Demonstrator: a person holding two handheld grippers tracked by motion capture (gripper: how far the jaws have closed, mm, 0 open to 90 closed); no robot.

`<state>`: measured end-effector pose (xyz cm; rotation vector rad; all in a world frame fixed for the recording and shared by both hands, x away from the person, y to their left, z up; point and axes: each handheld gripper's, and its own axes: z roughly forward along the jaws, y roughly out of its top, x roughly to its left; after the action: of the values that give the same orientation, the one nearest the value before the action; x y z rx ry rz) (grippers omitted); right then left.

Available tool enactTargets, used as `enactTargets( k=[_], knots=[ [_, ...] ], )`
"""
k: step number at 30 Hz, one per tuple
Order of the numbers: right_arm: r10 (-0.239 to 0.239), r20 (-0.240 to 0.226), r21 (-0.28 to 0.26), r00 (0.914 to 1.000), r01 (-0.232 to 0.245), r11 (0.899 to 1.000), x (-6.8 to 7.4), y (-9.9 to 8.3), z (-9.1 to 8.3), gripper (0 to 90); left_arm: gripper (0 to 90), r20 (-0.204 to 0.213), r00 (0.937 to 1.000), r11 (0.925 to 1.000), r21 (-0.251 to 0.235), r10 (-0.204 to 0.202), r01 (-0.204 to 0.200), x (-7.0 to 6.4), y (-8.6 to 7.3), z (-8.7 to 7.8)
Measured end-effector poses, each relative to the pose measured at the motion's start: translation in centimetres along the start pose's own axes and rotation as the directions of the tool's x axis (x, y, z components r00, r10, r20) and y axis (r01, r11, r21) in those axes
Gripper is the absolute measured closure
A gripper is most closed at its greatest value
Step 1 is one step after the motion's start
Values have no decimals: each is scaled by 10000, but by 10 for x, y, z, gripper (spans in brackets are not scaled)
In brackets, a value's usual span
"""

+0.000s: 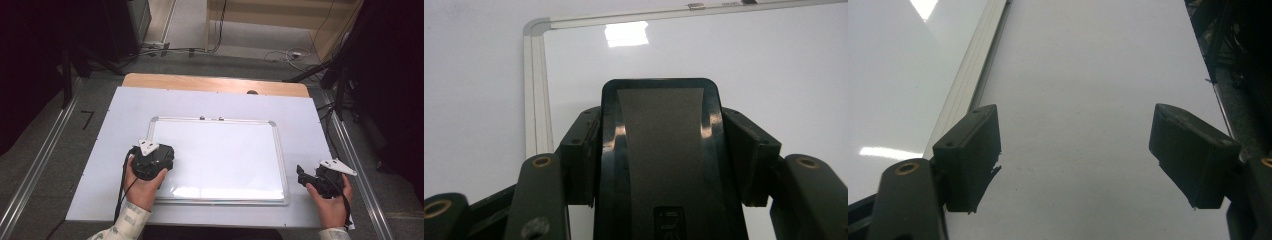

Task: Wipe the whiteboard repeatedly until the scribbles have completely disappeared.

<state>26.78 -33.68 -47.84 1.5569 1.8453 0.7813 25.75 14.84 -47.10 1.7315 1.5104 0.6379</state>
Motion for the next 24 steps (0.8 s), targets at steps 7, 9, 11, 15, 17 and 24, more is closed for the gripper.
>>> enactTargets(
  k=[7,9,11,15,17,24],
  knots=[
    [-12,-6,-5,10000,12,10000,0,0,0,193,410,-50,10000,10000,-19,-71,71,3,0,-2],
    [-8,-2,-6,10000,8,10000,0,0,0,193,410,-93,9999,9999,-45,-95,94,4,0,-2],
    [-8,-2,-4,10000,8,10000,0,0,0,193,410,-94,9999,9999,-35,-99,99,5,0,-3],
    [-17,4,3,10000,17,10000,0,0,0,193,410,-148,9997,9998,-63,-196,195,6,-1,-4],
    [-18,14,7,10000,18,10000,0,0,0,193,410,-156,9996,9997,-87,-246,245,7,-1,-5],
    [-18,6,-41,10000,18,10000,-1,0,0,193,410,-243,9988,9990,-126,-429,426,11,-3,-8]
  ],
)
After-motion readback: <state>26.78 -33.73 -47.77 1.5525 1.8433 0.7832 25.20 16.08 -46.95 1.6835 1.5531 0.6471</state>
